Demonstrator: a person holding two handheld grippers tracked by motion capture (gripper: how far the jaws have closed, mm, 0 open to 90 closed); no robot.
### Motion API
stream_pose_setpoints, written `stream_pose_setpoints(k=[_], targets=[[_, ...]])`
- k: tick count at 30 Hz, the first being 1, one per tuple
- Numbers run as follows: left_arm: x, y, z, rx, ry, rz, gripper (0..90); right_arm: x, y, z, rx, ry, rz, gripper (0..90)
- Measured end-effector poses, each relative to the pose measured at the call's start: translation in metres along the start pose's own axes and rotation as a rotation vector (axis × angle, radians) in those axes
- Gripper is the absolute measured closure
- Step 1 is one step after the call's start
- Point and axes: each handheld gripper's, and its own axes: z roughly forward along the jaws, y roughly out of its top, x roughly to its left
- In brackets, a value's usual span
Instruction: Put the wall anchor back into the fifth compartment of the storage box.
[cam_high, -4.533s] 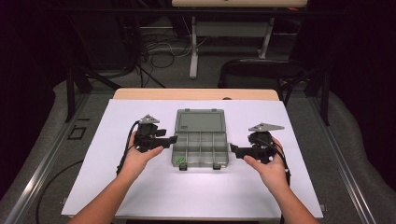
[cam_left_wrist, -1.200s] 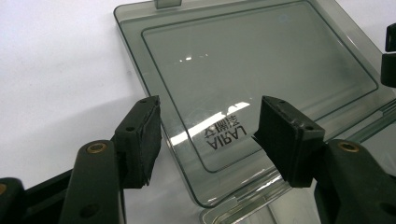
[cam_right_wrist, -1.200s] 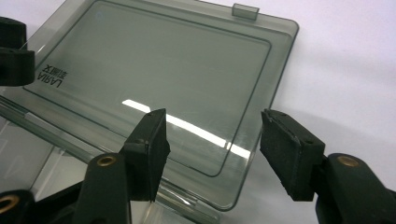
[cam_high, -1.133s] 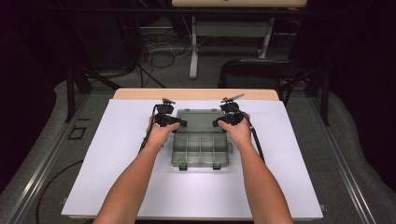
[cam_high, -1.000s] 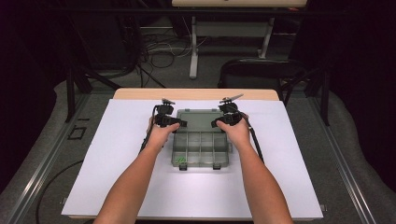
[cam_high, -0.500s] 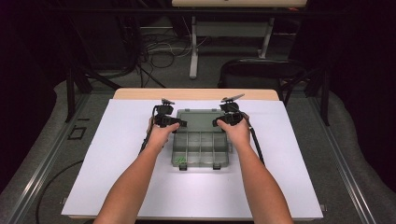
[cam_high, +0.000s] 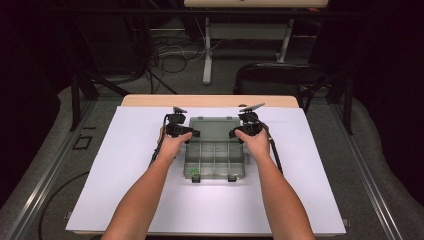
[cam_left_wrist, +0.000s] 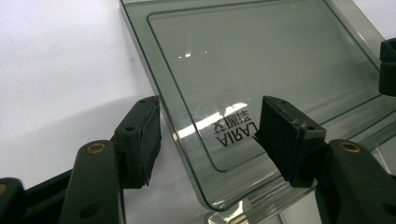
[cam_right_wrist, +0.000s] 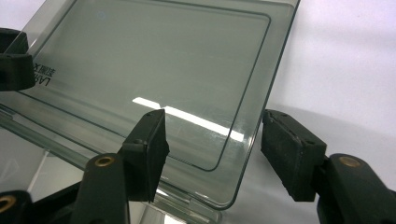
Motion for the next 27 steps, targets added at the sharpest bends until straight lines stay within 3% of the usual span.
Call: stream_pose_setpoints(k=[27], targets=[[0.0042, -0.0007, 0.0035, -0.002, -0.022, -0.025, 39.3, -0.0072, -0.0027, 0.0063, -0.033, 0.043, 0.017, 39.3]])
